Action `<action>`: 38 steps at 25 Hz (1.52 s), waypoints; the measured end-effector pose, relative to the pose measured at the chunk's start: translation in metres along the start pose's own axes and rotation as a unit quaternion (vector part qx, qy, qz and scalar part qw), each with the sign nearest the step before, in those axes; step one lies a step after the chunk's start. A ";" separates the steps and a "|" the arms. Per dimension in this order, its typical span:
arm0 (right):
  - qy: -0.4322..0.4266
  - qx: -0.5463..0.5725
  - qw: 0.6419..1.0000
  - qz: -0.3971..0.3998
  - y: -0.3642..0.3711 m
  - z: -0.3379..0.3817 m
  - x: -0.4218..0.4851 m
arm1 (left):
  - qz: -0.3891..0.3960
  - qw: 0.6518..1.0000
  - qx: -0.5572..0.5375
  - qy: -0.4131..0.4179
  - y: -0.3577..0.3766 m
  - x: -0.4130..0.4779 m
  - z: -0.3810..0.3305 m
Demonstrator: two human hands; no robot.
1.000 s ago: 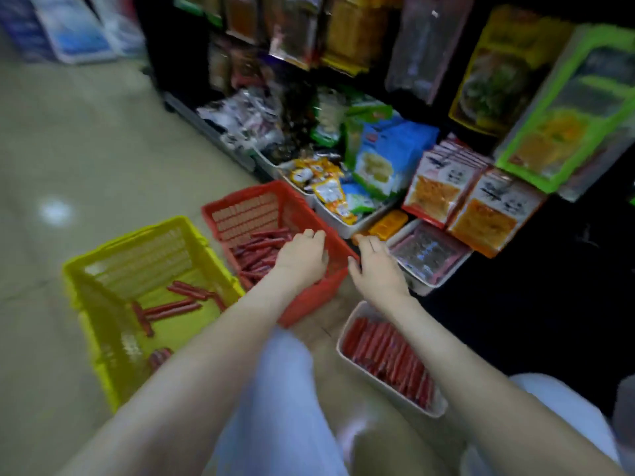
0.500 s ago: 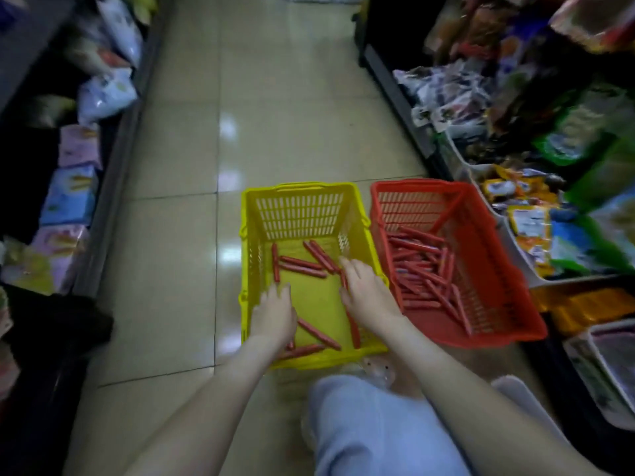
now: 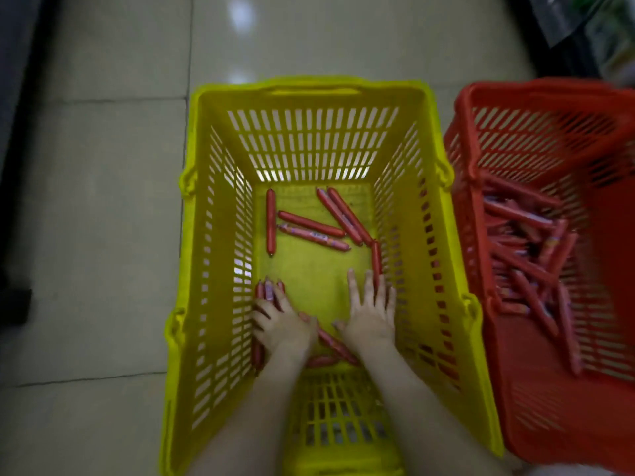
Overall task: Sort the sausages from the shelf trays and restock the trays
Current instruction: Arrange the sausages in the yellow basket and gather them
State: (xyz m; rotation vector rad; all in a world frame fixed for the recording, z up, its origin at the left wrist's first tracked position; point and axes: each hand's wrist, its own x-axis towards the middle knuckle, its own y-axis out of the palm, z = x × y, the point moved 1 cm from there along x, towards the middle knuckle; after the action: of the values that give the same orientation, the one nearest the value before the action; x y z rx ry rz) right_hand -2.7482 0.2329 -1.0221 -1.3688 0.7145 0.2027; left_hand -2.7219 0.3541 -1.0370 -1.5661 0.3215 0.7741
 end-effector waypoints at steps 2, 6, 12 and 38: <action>-0.011 0.024 0.999 0.021 0.014 0.004 0.009 | -0.032 0.999 0.001 0.025 0.006 0.000 -0.008; -0.165 0.129 0.978 0.005 0.012 0.012 0.013 | -0.056 0.977 0.013 0.206 0.006 -0.001 -0.016; 0.005 0.092 0.996 -0.008 0.008 -0.003 0.009 | -0.042 0.987 0.016 0.155 0.013 0.005 -0.006; 0.062 0.594 0.800 -0.058 -0.091 0.000 -0.026 | -0.004 0.889 -0.422 0.175 -0.098 -0.051 -0.040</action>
State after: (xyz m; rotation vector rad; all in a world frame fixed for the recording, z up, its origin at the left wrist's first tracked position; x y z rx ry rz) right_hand -2.7202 0.2199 -0.9327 -0.1950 0.6588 -0.4064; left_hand -2.6870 0.3199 -0.9298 -2.5457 0.2446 0.6463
